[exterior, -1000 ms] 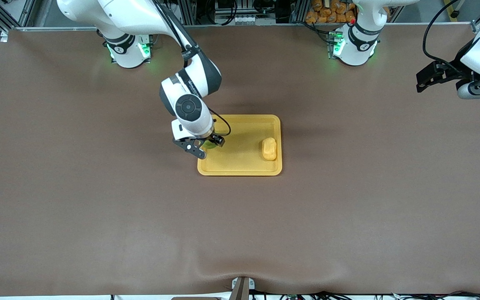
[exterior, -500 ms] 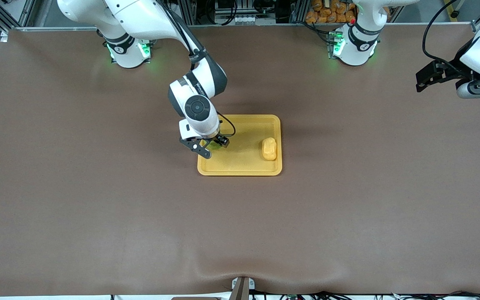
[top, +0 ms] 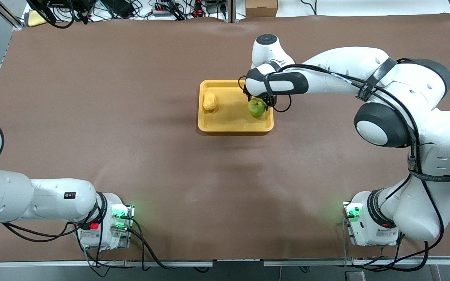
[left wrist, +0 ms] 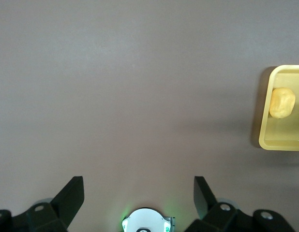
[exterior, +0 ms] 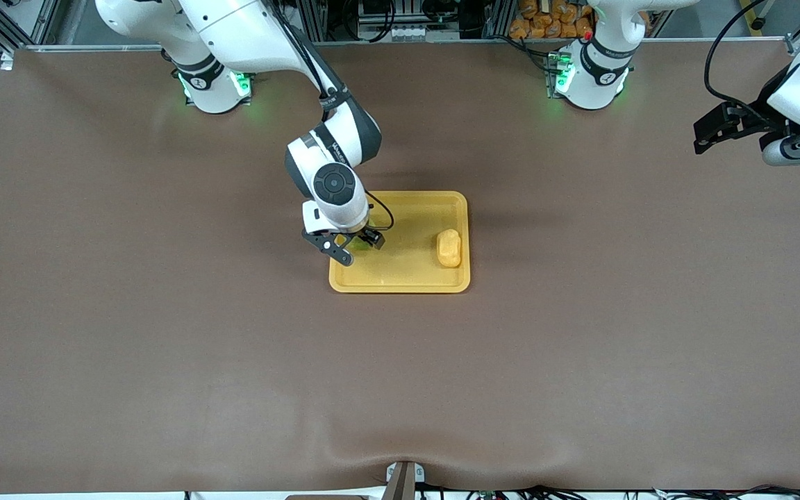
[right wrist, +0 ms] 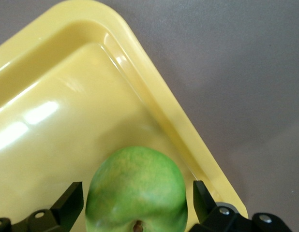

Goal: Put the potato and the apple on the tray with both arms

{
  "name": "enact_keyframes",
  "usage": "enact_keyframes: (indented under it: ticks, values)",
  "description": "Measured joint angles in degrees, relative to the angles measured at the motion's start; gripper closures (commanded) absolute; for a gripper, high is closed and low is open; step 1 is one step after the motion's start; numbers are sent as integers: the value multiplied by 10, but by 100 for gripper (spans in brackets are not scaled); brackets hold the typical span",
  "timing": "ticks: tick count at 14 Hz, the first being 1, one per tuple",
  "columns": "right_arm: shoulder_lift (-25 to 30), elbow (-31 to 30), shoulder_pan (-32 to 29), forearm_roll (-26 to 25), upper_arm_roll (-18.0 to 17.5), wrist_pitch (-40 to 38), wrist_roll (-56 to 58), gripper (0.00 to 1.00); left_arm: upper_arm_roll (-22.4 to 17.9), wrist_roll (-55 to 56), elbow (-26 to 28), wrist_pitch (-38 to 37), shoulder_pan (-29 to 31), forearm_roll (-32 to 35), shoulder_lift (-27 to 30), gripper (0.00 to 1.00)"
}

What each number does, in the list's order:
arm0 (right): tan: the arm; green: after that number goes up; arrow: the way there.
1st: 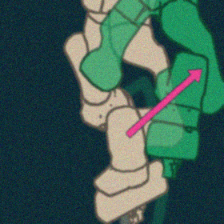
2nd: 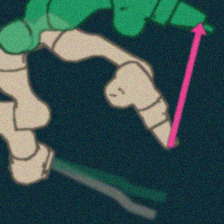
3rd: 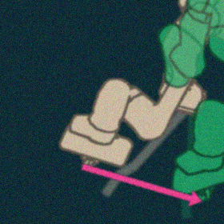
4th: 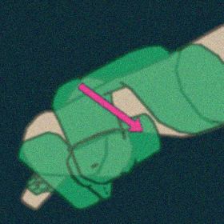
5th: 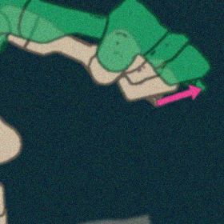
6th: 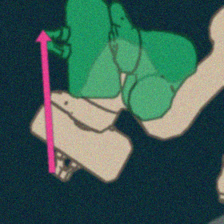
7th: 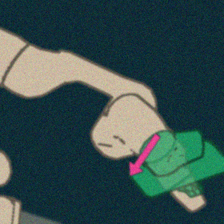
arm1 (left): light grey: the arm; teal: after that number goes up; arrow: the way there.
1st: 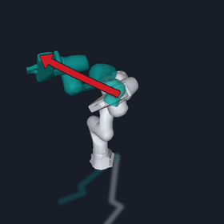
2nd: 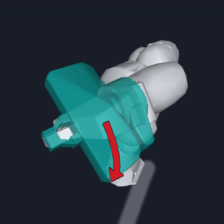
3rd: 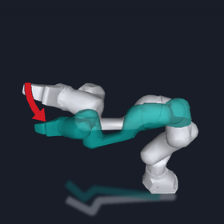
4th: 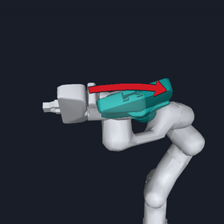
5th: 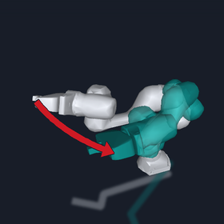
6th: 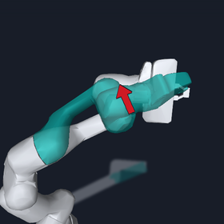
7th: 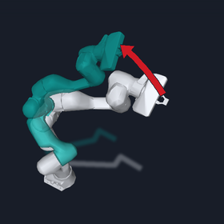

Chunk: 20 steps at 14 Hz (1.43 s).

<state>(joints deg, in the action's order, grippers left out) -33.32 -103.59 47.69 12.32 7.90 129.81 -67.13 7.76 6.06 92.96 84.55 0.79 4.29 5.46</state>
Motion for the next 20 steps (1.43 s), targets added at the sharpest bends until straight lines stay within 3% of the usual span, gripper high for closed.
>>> enact_keyframes:
  ticks: [5, 10, 20]
  values:
    - [7, 45, -2, 0, 18, -83, 0, 0, 2, 0, 0, 0, 0, 0, 4, 0]
    - [51, 66, -4, -1, 58, -172, 1, 0, 1, -1, 0, -3, 0, 0, 7, 0]
    - [147, 69, -7, -1, 201, -319, 174, 0, -3, 0, -1, -16, 0, 0, 7, 0]
